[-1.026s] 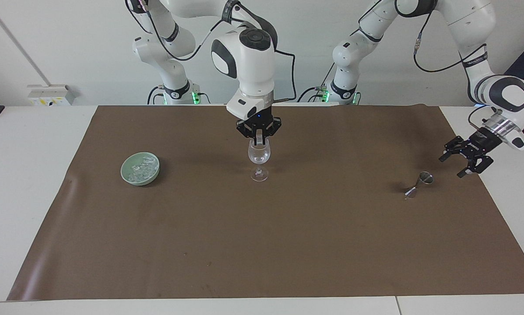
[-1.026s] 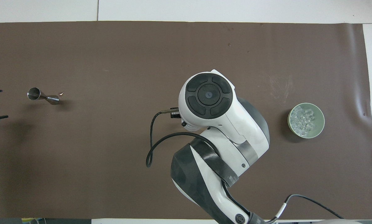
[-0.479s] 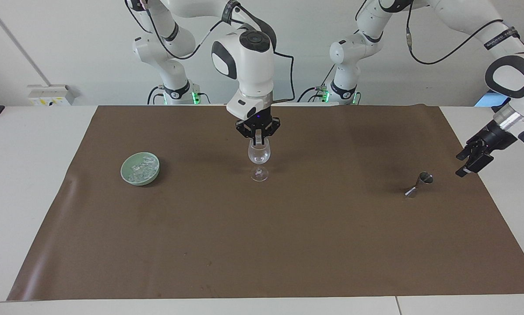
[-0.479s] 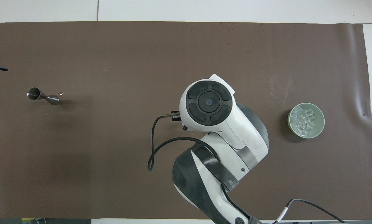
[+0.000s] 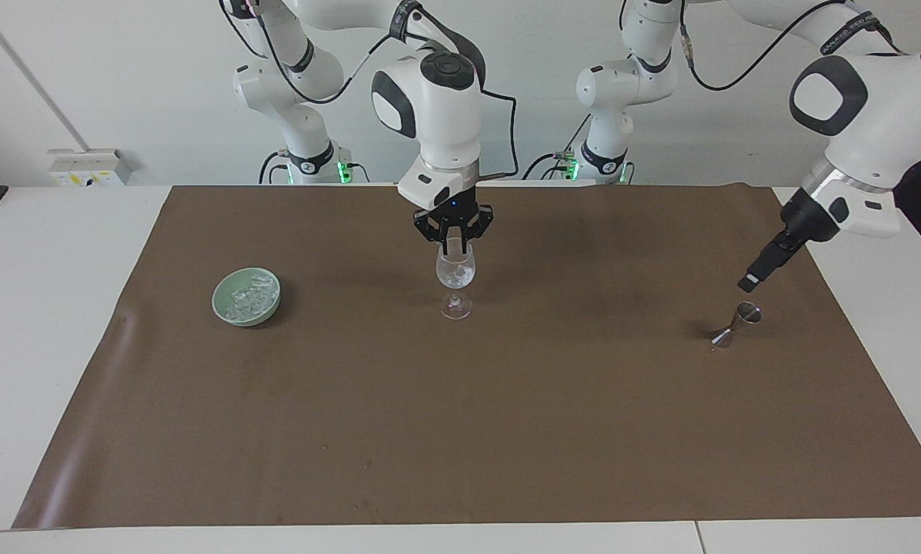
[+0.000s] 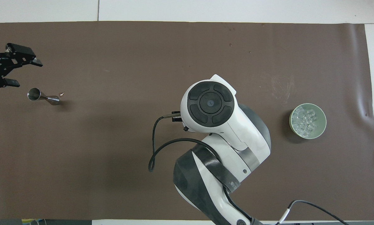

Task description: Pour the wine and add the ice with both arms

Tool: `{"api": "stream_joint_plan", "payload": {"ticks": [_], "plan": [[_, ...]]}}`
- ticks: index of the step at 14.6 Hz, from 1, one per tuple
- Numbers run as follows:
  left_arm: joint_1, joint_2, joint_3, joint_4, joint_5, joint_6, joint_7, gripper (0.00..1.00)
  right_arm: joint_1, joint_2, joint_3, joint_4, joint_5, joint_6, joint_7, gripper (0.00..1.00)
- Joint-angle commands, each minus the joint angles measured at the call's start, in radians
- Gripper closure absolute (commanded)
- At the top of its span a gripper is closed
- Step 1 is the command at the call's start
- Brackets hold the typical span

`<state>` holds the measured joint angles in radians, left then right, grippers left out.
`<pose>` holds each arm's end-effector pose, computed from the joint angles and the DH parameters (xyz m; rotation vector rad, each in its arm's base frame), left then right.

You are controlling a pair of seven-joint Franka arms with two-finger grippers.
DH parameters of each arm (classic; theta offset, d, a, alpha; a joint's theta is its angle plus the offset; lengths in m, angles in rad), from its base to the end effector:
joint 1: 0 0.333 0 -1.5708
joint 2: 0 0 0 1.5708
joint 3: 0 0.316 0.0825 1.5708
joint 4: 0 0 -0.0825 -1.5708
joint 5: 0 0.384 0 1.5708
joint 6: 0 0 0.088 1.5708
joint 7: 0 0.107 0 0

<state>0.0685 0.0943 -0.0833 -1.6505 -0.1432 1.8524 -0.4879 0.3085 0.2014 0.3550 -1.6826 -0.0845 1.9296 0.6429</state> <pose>0.6032 -0.0181 0.5587 2.8757 0.7440 0.1007 0.5058 0.3688 0.4905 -3.1126 -0.0612 -0.0826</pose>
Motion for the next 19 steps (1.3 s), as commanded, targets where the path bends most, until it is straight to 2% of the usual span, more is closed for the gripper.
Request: {"api": "stream_joint_plan", "payload": {"ticks": [1,4,5,8,10,13,15,17,19], "plan": [[-0.044,-0.042,0.013,-0.032,0.033,-0.027,0.084,0.0,-0.011,-0.002,0.004,0.075,-0.001,-0.072,0.006,0.66],[-0.053,-0.073,0.013,-0.031,0.074,-0.123,0.254,0.0,-0.041,-0.008,-0.001,0.109,-0.011,-0.121,-0.017,0.66],[-0.053,-0.079,0.017,-0.023,0.099,-0.145,0.309,0.0,-0.073,-0.017,-0.002,0.11,-0.011,-0.151,-0.06,0.56],[-0.052,-0.073,0.04,0.043,0.106,-0.237,0.431,0.0,-0.176,-0.069,-0.004,0.113,0.0,-0.231,-0.182,0.51],[-0.053,-0.062,0.062,0.096,0.108,-0.303,0.469,0.0,-0.251,-0.095,-0.004,0.112,0.003,-0.285,-0.283,0.47],[-0.053,-0.065,0.065,0.103,0.103,-0.335,0.488,0.0,-0.337,-0.137,-0.004,0.113,0.003,-0.34,-0.411,0.38],[-0.055,-0.076,0.065,0.087,0.103,-0.343,0.488,0.0,-0.374,-0.163,-0.014,0.113,0.003,-0.371,-0.488,0.37],[-0.058,-0.088,0.065,0.06,0.103,-0.338,0.486,0.0,-0.394,-0.168,-0.05,0.113,0.003,-0.4,-0.567,0.37],[-0.056,-0.097,0.065,0.046,0.103,-0.341,0.486,0.0,-0.405,-0.178,-0.121,0.115,0.009,-0.409,-0.687,0.37]]}}
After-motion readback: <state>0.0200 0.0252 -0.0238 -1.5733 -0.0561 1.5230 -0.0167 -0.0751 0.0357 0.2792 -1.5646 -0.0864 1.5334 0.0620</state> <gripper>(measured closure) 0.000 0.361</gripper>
